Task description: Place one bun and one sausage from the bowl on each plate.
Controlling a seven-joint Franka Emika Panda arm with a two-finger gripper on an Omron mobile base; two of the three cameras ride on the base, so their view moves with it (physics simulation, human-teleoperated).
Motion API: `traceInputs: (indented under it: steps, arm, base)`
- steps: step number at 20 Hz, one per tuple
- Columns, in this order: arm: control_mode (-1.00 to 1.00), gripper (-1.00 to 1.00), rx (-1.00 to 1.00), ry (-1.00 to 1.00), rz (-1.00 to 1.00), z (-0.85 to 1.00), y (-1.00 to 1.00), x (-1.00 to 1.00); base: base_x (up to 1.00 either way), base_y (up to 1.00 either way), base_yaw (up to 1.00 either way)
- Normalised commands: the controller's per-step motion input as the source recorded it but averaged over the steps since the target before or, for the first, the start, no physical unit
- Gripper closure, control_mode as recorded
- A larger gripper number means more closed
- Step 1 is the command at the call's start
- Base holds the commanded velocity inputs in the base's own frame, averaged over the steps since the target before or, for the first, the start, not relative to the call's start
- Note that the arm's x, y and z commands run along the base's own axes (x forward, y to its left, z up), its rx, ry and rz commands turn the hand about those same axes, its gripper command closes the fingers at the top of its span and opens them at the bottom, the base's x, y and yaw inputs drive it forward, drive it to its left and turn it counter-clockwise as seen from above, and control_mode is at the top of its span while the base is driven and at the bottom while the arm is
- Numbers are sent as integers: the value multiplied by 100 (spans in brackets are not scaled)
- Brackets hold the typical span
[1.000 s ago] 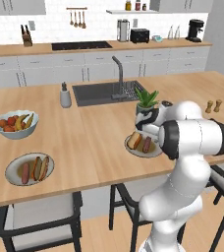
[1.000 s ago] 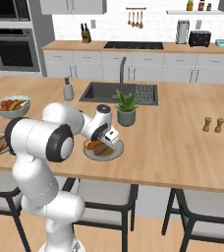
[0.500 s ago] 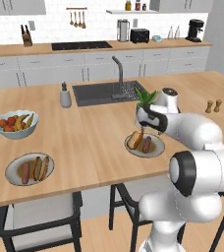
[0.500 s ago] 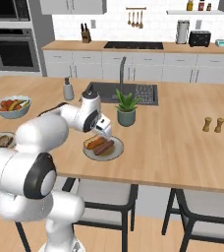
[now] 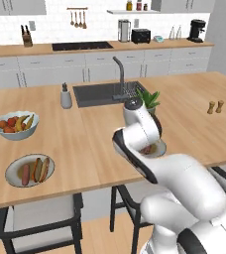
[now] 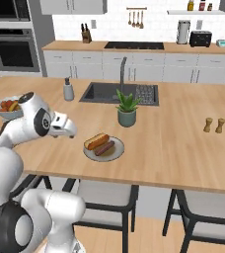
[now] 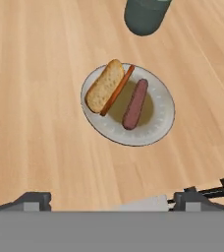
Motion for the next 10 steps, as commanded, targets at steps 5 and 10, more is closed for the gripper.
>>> traceInputs:
  steps: [5,10]
  arm:
    - [-100,-100,-27,1,0,13,90,-69]
    - [-100,-100,-13,0,4,4,64,-62]
  base:
    - [0,0,0]
    - [0,0,0]
